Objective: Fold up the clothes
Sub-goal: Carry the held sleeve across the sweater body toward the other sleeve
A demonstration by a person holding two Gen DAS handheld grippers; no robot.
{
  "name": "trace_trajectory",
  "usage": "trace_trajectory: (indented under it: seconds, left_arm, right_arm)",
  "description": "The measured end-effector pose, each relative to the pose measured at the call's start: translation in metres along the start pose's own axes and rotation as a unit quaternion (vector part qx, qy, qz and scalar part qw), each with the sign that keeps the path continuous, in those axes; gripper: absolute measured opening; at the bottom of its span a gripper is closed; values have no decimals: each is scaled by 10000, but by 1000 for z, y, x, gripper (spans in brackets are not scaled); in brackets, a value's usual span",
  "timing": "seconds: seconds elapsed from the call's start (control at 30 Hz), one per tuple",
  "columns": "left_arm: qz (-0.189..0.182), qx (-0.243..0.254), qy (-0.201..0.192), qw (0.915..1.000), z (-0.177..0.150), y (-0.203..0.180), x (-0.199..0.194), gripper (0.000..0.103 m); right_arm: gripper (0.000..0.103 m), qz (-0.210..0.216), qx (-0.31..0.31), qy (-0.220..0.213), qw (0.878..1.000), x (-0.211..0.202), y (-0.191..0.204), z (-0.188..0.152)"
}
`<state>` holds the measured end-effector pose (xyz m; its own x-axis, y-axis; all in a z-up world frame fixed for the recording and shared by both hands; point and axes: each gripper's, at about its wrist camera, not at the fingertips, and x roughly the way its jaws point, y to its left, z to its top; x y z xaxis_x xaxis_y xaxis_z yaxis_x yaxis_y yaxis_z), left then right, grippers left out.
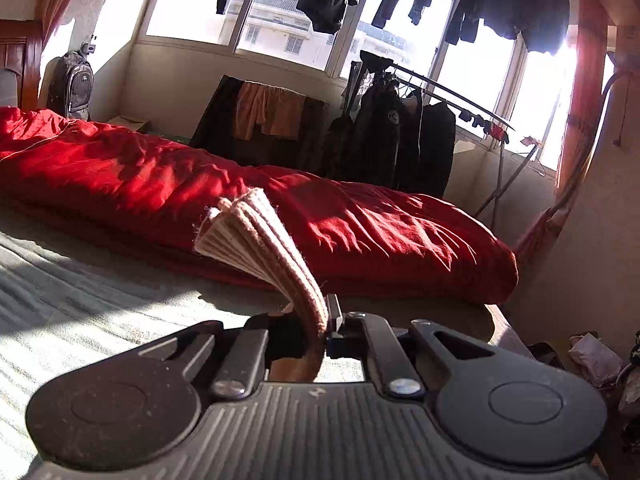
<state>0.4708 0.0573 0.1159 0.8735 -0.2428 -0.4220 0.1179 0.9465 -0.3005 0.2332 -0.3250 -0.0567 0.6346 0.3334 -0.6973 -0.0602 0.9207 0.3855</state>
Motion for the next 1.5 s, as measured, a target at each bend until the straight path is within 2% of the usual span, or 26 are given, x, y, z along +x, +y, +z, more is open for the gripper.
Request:
trace_trajectory:
  seconds: [0.23, 0.43, 0.83, 1.17, 1.5]
  left_arm:
    - [-357, 120, 194, 9991, -14, -39, 18, 6]
    - [-501, 280, 518, 9970, -36, -66, 39, 6]
    - [-505, 630, 1035, 9914, -78, -106, 79, 6]
    - [-451, 992, 1505, 9826, -125, -128, 108, 6]
    - [-436, 978, 1829, 9773, -150, -134, 122, 7]
  right_arm:
    - [103, 0, 26, -26, 10000, -4, -8, -1]
    - [103, 2, 110, -53, 9999, -8, -15, -2]
    - [103, 0, 222, -62, 9997, -13, -20, -10]
    - [103, -62, 328, -41, 9994, -15, -26, -14]
    - [103, -60, 402, 7, 9992, -13, -30, -16]
